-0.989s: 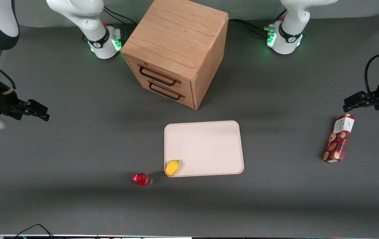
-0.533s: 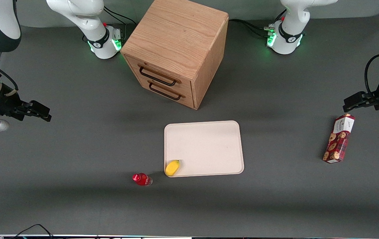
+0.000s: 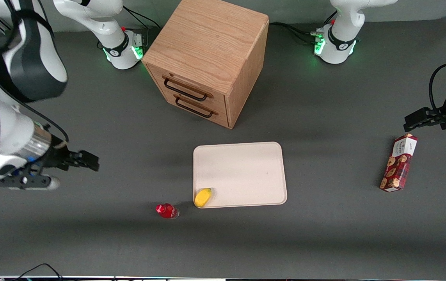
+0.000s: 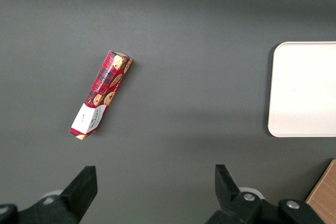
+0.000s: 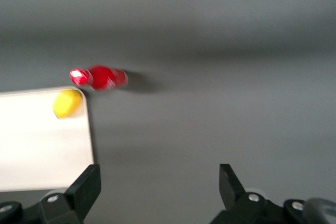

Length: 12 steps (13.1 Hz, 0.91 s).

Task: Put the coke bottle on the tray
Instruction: 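Lower the open right gripper over the red Coca-Cola bottle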

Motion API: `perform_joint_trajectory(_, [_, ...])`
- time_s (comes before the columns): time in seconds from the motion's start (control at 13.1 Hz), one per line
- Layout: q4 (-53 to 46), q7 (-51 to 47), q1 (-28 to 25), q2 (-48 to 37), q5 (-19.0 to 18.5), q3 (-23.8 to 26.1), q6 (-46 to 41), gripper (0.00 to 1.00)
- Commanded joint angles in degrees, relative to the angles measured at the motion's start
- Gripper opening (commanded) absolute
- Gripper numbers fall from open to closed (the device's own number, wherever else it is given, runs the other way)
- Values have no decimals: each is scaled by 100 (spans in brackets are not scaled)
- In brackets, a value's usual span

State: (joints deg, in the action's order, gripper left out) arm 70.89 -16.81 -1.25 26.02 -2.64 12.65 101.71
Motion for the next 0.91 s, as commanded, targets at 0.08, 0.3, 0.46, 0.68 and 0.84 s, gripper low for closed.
perform_joint_trajectory(0.08, [-1798,-611,-612,1528,-88,-69,599,100])
perform_joint_trajectory(0.3, [-1790,-710,-1235,2046,-158,-541,1340,100])
perform_joint_trajectory(0.46, [-1781,-719,-1342,2415,-150,-676,1710,100])
perform_joint_trajectory(0.68, [-1746,-710,-1404,2811,-158,-684,1756,100])
perform_joint_trajectory(0.84, [-1597,-771,-1482,2900,-158,-684,1756,100])
